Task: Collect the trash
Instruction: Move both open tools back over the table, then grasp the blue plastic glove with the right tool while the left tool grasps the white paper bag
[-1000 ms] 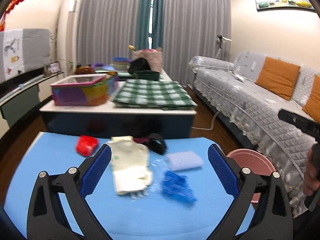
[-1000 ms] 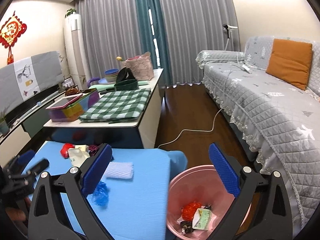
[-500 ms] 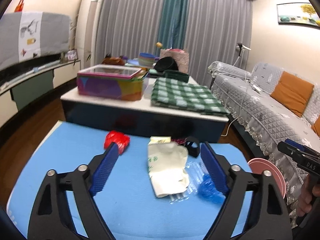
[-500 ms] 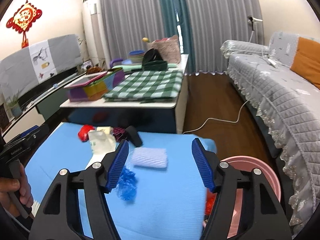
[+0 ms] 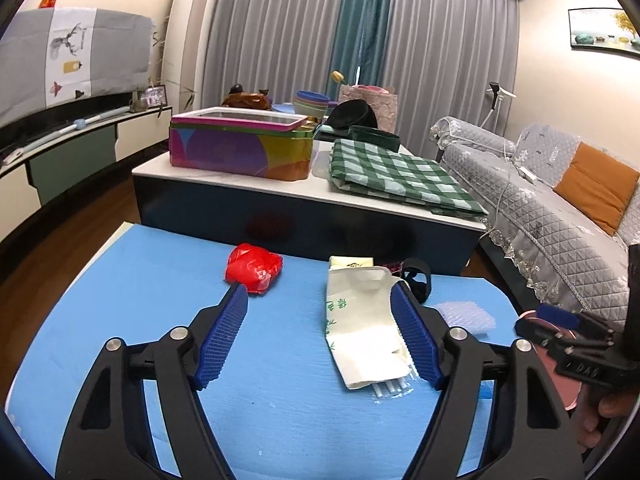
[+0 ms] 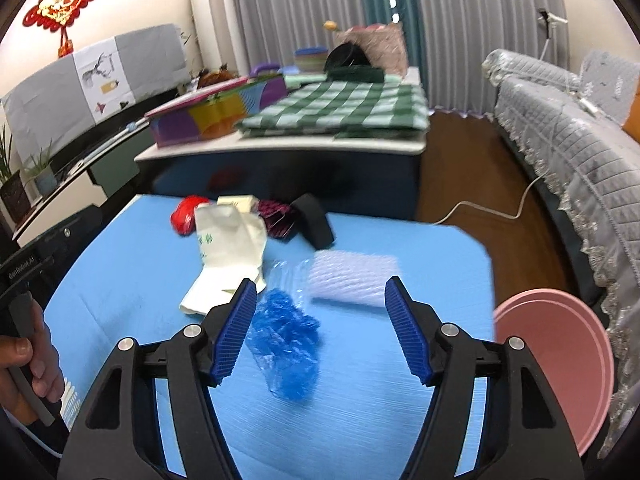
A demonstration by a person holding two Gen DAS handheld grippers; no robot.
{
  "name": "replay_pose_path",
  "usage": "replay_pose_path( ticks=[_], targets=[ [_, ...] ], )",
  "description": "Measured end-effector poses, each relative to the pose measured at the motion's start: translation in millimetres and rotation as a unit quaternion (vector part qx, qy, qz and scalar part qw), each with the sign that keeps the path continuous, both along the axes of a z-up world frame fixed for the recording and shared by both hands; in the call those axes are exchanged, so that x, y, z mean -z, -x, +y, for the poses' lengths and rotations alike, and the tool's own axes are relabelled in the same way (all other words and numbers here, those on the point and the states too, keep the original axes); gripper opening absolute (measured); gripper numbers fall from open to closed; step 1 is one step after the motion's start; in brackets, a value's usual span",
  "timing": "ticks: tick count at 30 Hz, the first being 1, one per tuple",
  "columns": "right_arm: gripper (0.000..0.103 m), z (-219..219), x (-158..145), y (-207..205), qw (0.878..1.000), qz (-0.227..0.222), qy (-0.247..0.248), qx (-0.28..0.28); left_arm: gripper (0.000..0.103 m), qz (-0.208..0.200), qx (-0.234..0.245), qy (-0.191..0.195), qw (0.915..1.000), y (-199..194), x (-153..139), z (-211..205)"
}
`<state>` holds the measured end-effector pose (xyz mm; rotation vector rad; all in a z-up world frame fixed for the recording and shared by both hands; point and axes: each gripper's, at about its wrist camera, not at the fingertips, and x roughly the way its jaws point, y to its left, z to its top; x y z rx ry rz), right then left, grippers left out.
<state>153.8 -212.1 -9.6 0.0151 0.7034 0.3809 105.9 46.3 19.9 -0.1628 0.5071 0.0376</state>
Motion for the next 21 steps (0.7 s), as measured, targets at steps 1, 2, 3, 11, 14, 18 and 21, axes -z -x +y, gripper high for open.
replay_pose_path(
  ticks=[1,2,3,11,14,18,21],
  targets=[
    [0.071,4.8,5.2,-3.9,1.000,0.009,0.000,-0.006,0.066,0.003,0.000,0.001,1.0000,-1.2,2.0,1.2],
    [0.073,8.5,8.9,-6.7,1.000,0.014,0.000,-0.010,0.064,0.004,0.000,0.000,1.0000,-1.6,3.4,1.6],
    [0.073,11.9,12.9,-9.3,1.000,0.020,0.002,-0.013,0.062,0.005,0.000,0.001,1.0000,-3.0,5.3,3.4],
    [0.074,34.6,44.4,-23.2,0.997,0.065,0.024,-0.045,0.058,0.013,-0.002,0.009,0.9999,-13.5,14.9,10.3],
    [0.074,38.6,51.4,-26.6,0.995,0.076,0.034,-0.048,0.058,0.017,-0.001,0.012,0.9998,-19.3,18.3,10.2],
    [0.074,39.3,55.5,-30.2,0.994,0.083,0.041,-0.050,0.058,0.021,0.004,0.015,0.9997,-24.7,22.5,6.7],
    [0.066,38.8,58.8,-32.4,0.994,0.088,0.043,-0.053,0.058,0.024,0.007,0.015,0.9996,-28.3,25.6,3.9]
  ],
)
